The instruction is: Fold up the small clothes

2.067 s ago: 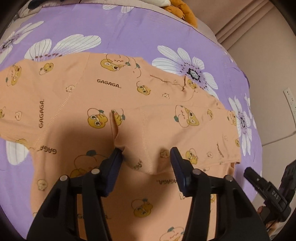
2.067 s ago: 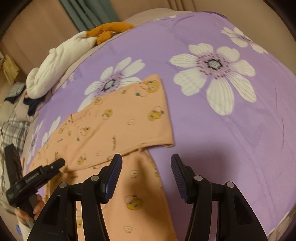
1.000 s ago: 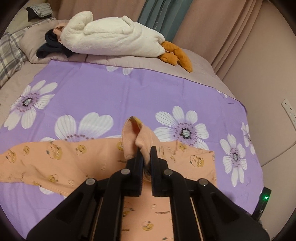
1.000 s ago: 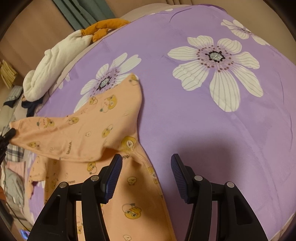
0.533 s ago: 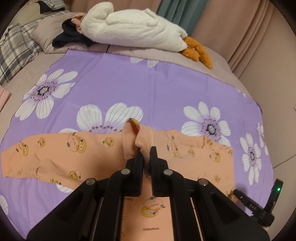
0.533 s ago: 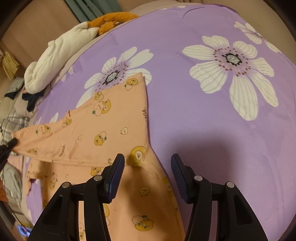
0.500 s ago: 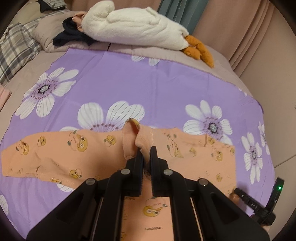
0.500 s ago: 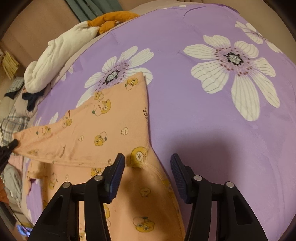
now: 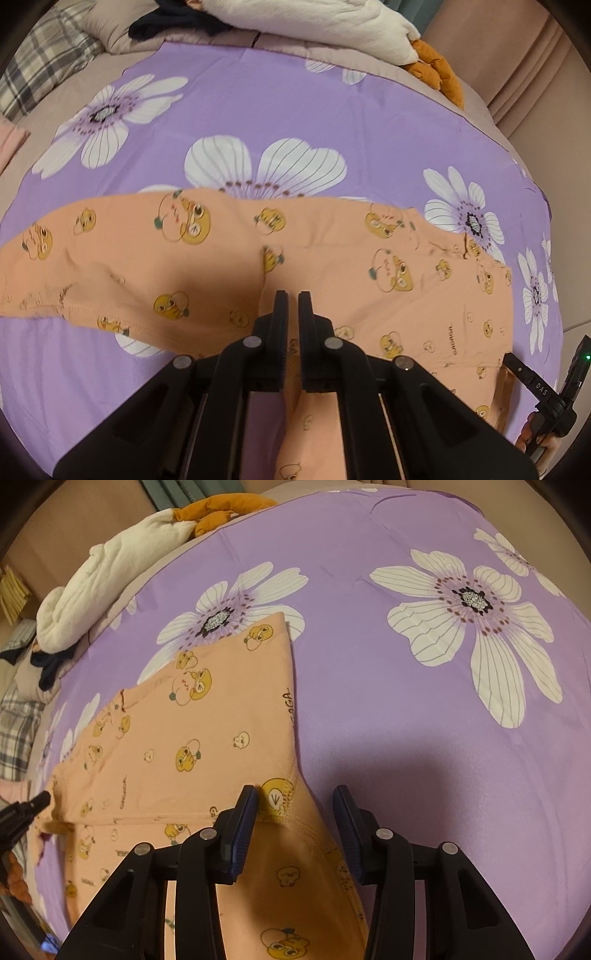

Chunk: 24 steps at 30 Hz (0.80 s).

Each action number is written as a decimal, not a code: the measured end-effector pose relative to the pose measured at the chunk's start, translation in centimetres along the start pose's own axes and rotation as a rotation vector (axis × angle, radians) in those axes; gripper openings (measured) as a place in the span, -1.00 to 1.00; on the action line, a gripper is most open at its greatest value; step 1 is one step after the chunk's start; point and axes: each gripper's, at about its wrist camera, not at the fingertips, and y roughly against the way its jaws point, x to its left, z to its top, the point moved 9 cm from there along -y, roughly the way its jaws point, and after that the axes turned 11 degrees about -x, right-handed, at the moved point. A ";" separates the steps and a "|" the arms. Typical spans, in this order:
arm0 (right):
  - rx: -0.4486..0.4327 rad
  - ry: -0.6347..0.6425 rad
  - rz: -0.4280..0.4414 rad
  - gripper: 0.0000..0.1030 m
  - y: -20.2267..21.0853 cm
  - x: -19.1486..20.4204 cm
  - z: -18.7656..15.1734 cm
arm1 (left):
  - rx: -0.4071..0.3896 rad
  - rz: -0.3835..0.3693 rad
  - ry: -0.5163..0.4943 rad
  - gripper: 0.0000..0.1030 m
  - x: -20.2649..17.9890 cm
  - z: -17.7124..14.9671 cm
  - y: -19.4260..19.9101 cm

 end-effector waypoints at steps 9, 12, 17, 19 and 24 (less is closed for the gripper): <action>0.000 0.016 -0.023 -0.12 -0.1 0.1 0.0 | 0.036 0.004 0.043 -0.92 1.6 -1.7 -0.2; -0.002 0.025 -0.029 -0.12 0.1 0.2 0.1 | 0.027 0.002 0.046 -0.92 1.7 -1.8 0.6; -0.031 0.055 -0.050 -0.12 1.4 0.5 0.6 | 0.011 -0.014 0.070 -0.92 1.9 -1.6 2.4; -0.069 0.074 -0.060 -0.12 2.6 0.8 1.3 | -0.003 -0.020 0.089 -0.90 2.0 -1.3 3.5; -0.182 0.089 -0.016 -0.12 7.1 2.4 3.4 | -0.046 -0.016 0.124 -0.25 2.8 -0.3 6.6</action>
